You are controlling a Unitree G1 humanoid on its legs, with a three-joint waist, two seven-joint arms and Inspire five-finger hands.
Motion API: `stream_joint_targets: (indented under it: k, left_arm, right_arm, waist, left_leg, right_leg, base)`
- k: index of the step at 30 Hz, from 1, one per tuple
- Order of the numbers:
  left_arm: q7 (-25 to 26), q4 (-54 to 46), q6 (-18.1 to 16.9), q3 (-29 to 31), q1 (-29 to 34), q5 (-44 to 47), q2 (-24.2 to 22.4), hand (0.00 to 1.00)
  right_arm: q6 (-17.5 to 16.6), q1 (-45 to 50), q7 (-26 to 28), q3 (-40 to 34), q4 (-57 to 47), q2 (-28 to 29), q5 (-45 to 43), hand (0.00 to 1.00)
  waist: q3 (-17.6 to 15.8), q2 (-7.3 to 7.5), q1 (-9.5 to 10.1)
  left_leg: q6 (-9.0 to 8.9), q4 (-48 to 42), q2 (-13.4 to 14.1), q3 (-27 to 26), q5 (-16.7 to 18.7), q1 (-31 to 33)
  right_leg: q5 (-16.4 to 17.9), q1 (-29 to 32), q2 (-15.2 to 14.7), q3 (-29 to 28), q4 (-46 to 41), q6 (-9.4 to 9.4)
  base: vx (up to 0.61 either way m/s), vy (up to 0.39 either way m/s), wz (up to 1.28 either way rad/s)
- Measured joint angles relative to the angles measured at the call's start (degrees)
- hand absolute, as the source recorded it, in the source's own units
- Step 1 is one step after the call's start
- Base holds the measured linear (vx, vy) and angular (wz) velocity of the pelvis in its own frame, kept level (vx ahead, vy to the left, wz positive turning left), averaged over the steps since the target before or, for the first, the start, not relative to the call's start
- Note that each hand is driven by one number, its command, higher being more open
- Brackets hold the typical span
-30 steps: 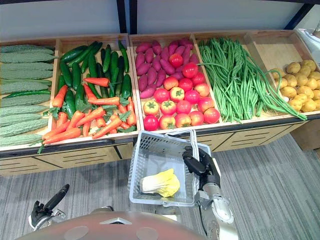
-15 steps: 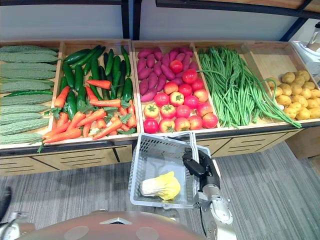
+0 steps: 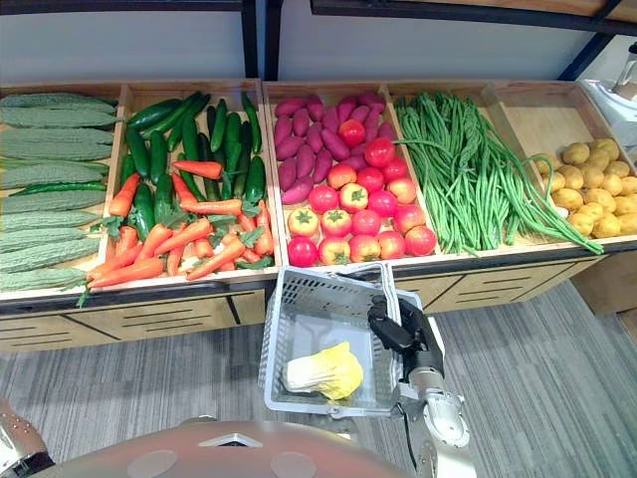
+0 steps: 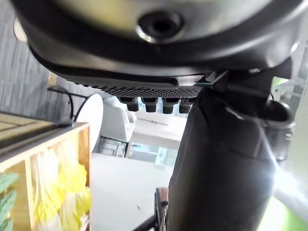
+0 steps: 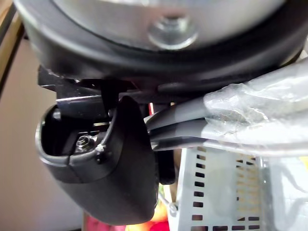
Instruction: Pick vegetable in the basket
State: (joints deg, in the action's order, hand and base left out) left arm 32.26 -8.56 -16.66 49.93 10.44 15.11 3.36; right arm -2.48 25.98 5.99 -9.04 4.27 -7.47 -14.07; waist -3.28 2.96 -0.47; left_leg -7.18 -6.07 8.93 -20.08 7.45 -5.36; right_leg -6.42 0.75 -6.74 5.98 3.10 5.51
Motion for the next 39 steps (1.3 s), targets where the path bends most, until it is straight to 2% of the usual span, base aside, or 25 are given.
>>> stream_joint_targets:
  k: [5, 7, 10, 15, 22, 28, 32, 39]
  left_arm:
    - [-5.3, 0.2, 0.0, -6.3, -2.2, 1.2, 6.7, 1.00]
    - [-9.2, 2.6, -0.4, -10.4, -3.8, 3.1, 11.9, 1.00]
    - [-14.5, 5.5, -0.5, -14.7, -5.3, 4.9, 15.8, 1.00]
    - [-19.7, 9.6, -0.1, -20.5, -8.1, 5.1, 16.6, 1.00]
    - [-26.6, 13.0, 3.0, -29.0, -10.1, 4.6, 19.9, 1.00]
    - [-30.5, 13.2, 3.1, -31.7, -10.4, 2.1, 20.6, 1.00]
    - [-34.9, 13.6, 3.3, -36.0, -10.4, -1.0, 25.6, 1.00]
    - [-38.1, 13.7, 3.7, -38.2, -10.4, -9.0, 29.6, 1.00]
  right_arm:
    - [0.0, -0.6, 0.9, 0.0, 0.0, -2.5, 0.0, 0.00]
    - [0.0, -1.0, 1.0, 0.0, -0.1, -3.7, 0.0, 0.00]
    - [0.0, -1.5, 1.1, 0.0, -1.0, -4.3, 0.0, 0.00]
    - [0.0, -1.6, 1.9, 0.0, -2.7, -4.8, 0.2, 0.00]
    - [0.0, -2.1, 2.2, 0.0, -2.7, -5.6, 0.2, 0.00]
    - [0.0, -2.1, 2.6, 0.0, -2.9, -5.6, 0.2, 0.00]
    - [0.0, -2.1, 3.4, 0.0, -3.5, -5.5, 0.3, 0.00]
    - [0.0, -2.0, 4.5, 0.0, -5.1, -5.5, 1.4, 0.00]
  waist:
    - [-0.2, -0.37, -0.18]
    - [-0.3, -0.64, -0.70]
    - [-0.3, -0.94, -1.74]
    - [-0.4, -1.22, -2.89]
    - [-0.6, -1.92, -3.23]
    - [-0.9, -3.12, -3.31]
    - [-0.9, -3.28, -3.19]
    - [-0.8, -3.35, -3.49]
  left_leg:
    - [0.12, -2.3, 0.2, -0.8, 1.4, 0.3]
    - [0.28, -3.5, 0.3, -1.3, 2.0, 0.8]
    - [0.36, -3.8, 0.3, -2.1, 2.5, 0.7]
    - [0.30, -3.8, 0.3, -3.4, 2.7, 0.7]
    - [0.23, -3.6, 0.6, -4.8, 2.7, 0.6]
    - [0.19, -3.4, 0.6, -5.7, 2.8, -0.1]
    - [0.18, -3.5, 0.5, -6.2, 2.7, -0.1]
    - [0.20, -3.3, 0.5, -6.2, 2.7, -0.2]
  right_leg:
    - [-0.2, -0.1, -0.1, -1.0, 0.0, 0.19]
    - [-0.3, 0.2, -0.1, -1.7, 0.0, 0.33]
    - [-0.4, 0.4, 0.0, -2.4, 0.1, 0.37]
    - [-0.8, 1.4, 0.2, -3.7, 0.1, 0.42]
    - [-1.3, 2.2, 0.7, -5.0, 0.2, 0.20]
    - [-1.6, 2.2, 0.9, -6.0, 0.4, 0.14]
    - [-2.3, 2.1, 1.0, -6.3, 1.3, 0.13]
    - [-2.3, 2.0, 1.0, -6.3, 1.3, 0.14]
  base:
    - [-0.02, 0.015, -0.09]
    - [-0.02, 0.010, -0.11]
    - [-0.03, 0.008, -0.13]
    - [-0.01, -0.007, -0.15]
    - [-0.02, -0.017, -0.10]
    - [-0.05, -0.010, -0.09]
    - [-0.04, -0.016, -0.06]
    - [-0.02, -0.008, 0.00]
